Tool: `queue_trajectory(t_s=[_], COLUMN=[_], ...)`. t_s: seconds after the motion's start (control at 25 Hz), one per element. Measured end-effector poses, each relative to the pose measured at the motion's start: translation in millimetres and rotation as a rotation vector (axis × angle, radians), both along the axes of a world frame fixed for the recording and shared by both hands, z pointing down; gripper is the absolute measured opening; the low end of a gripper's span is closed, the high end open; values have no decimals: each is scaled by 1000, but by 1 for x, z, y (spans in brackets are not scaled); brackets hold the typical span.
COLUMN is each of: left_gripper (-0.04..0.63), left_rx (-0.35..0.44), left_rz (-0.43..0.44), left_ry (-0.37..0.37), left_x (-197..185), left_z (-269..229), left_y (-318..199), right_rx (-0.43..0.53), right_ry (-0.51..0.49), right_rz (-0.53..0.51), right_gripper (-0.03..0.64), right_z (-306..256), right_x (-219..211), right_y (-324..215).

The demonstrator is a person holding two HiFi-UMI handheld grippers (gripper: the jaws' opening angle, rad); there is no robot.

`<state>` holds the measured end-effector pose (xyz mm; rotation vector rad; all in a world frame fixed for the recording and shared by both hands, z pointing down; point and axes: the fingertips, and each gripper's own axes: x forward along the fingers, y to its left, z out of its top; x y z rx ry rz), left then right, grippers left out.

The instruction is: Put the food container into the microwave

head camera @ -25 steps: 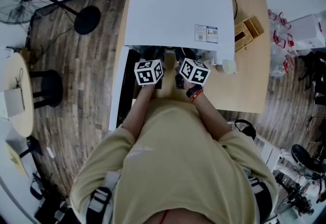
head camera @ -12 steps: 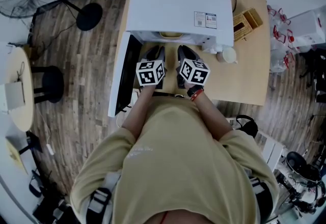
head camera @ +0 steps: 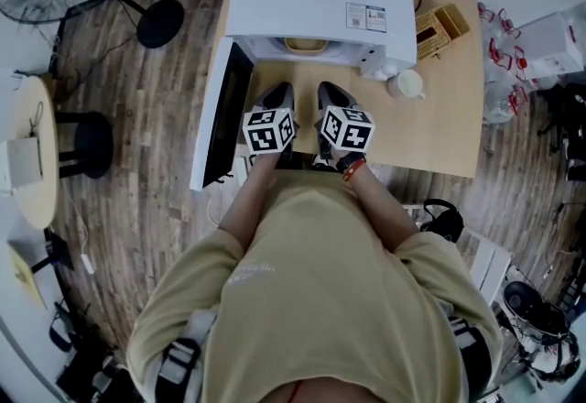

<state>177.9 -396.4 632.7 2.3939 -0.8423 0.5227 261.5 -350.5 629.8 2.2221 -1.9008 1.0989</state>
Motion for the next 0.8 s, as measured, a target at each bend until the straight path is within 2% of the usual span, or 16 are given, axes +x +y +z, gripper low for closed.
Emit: queue_trajectory(t_s=[0.32, 0.8], left_gripper=[23, 21], left_rx=[-40, -66], left_rz=[28, 36], left_ry=[38, 52], left_x=[0, 7], left_z=[-4, 1], left_y=[22, 9], right_rx=[-9, -24], right_ry=[14, 22], right_rz=[-5, 1], right_gripper=[32, 32], right_z=[-4, -1], right_x=[-3, 1], right_y=[20, 11])
